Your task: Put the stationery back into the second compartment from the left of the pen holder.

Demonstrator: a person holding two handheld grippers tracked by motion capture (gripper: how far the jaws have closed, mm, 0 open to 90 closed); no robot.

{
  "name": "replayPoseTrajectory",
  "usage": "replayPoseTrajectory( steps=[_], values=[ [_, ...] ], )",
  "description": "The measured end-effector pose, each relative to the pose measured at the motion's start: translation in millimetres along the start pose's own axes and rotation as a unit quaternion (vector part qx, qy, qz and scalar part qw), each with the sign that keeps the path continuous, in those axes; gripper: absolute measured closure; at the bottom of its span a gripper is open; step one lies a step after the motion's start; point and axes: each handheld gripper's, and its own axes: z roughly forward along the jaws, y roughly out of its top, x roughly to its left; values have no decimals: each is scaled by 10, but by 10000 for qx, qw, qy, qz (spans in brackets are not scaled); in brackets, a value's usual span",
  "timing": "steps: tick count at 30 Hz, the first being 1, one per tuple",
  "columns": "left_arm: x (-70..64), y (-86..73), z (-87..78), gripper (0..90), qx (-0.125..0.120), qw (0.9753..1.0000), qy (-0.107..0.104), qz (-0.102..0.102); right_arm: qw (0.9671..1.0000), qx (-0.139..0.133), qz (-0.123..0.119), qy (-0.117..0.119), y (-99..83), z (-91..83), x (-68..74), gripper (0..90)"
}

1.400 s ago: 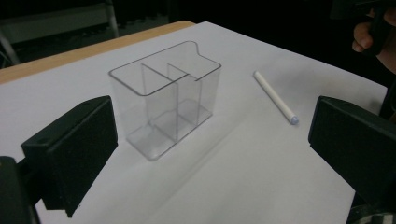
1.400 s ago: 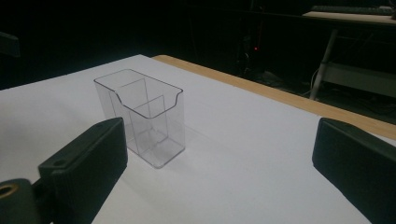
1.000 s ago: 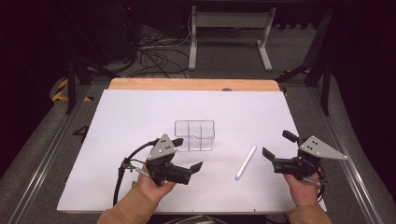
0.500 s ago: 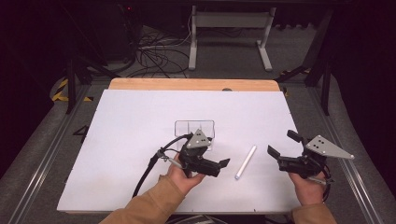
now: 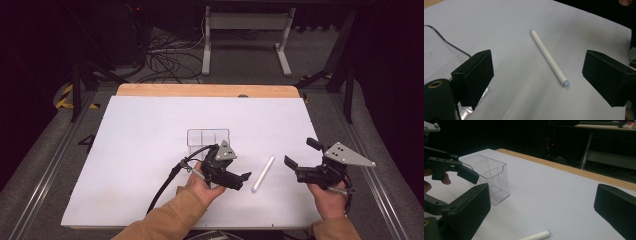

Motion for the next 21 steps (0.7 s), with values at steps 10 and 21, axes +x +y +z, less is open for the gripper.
replayPoseTrajectory(
  steps=[10,21],
  values=[
    [-24,136,183,112,596,9967,-69,-548,10000,19,-28,37,22,6,15,17],
    [-91,249,429,135,1046,9933,-29,-491,10000,9,-9,94,43,2,12,20]
  ],
)
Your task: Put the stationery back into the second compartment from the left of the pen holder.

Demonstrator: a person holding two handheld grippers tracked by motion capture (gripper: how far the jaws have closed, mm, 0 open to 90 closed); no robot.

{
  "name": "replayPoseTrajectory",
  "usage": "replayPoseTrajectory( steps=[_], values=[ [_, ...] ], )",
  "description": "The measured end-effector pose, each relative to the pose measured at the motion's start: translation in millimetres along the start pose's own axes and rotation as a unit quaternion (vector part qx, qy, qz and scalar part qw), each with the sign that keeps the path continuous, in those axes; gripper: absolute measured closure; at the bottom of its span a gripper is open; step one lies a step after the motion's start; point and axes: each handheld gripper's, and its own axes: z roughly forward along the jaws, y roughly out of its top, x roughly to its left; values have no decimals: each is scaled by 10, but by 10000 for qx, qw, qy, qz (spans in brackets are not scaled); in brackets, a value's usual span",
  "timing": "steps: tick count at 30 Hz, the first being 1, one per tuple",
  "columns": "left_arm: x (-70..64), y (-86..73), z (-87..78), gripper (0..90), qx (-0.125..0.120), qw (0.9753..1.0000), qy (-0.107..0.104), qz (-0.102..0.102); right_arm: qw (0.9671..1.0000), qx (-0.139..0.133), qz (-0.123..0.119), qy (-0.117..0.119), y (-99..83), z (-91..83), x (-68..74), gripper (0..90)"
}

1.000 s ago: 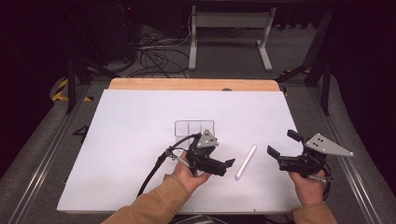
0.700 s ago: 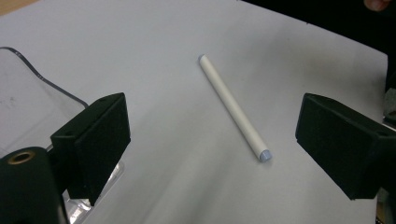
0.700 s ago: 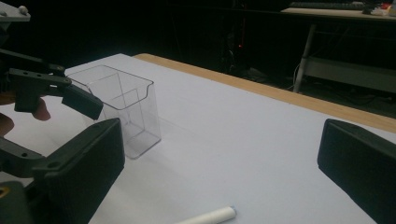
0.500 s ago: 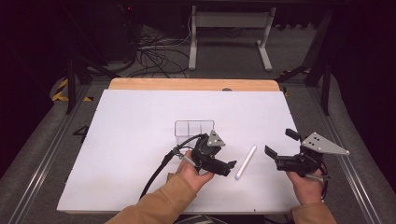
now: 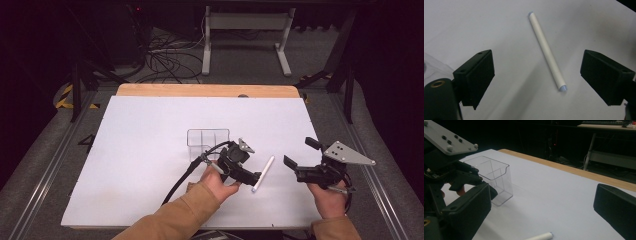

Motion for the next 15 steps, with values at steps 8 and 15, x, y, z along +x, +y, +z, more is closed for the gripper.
replayPoseTrajectory(
  steps=[8,15],
  values=[
    [-16,80,223,156,233,9997,95,-45,10000,23,37,28,1,-2,-1,21],
    [-63,131,390,170,473,9988,33,-110,10000,25,32,42,-1,-2,-5,21]
  ],
)
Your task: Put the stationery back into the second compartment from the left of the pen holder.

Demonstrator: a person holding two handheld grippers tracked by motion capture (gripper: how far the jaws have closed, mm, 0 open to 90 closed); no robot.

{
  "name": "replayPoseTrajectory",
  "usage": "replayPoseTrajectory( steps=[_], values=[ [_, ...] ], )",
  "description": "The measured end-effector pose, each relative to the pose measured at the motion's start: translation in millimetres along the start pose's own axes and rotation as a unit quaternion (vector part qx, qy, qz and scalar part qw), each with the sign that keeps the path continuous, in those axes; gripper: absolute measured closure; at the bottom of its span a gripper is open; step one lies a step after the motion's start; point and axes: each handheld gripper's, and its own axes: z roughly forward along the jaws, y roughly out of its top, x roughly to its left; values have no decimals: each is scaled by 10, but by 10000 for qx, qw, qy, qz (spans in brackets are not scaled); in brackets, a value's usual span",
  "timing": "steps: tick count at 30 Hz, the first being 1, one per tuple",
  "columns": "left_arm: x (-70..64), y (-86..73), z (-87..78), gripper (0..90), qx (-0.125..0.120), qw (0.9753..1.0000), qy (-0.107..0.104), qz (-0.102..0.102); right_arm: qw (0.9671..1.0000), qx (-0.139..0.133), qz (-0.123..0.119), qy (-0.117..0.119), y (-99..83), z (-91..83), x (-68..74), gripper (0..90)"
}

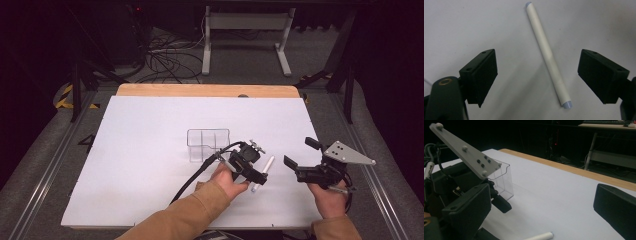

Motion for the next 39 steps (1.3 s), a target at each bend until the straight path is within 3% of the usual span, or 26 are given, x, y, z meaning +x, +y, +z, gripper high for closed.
replayPoseTrajectory(
  steps=[5,9,23,32,39],
  values=[
    [5,22,79,188,60,10000,-27,-39,10000,13,10,40,-5,5,7,21],
    [-12,22,150,222,42,9999,96,100,10000,33,-27,39,-14,24,4,21],
    [-94,66,309,370,28,9994,316,130,9999,70,-26,85,-30,48,10,21],
    [-189,141,389,477,281,9980,526,185,9999,103,-19,91,-39,49,8,21],
    [-192,172,395,611,450,9963,691,223,9998,117,-3,129,-45,52,6,21]
  ],
)
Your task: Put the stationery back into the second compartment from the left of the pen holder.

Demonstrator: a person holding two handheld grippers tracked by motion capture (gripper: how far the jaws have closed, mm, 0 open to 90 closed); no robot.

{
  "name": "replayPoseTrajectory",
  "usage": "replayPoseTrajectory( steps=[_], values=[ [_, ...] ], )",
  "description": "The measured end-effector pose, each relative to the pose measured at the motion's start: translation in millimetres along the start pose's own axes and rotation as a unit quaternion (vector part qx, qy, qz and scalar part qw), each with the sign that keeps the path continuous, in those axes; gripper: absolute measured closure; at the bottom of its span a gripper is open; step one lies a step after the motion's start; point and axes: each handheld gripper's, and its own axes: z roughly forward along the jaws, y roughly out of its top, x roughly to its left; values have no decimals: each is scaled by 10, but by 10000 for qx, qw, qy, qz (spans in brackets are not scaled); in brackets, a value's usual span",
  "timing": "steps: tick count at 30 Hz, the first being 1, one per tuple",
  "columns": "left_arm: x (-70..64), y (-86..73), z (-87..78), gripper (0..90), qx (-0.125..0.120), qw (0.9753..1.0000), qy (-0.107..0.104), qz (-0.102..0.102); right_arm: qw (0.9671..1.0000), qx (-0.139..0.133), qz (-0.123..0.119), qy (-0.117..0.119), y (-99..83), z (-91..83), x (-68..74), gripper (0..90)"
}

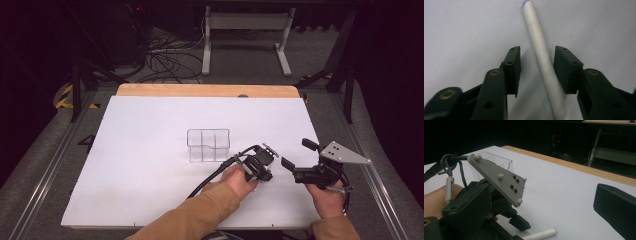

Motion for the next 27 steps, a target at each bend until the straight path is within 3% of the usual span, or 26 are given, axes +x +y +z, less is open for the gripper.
replayPoseTrajectory(
  steps=[5,7,13,22,27],
  values=[
    [-10,6,-4,781,28,10000,76,-44,10000,29,-41,-7,-6,15,4,21],
    [-11,8,5,785,-41,9997,8,-221,10000,2,-58,-1,-4,10,2,21],
    [20,10,-14,787,-37,9998,61,-211,10000,-18,-48,-26,-3,0,1,21],
    [103,5,-223,787,-433,9988,1,-241,9998,-165,-81,-92,13,-39,6,21],
    [206,-26,-418,787,-791,9963,-63,-342,9996,-251,-68,-125,34,-93,-17,21]
  ],
)
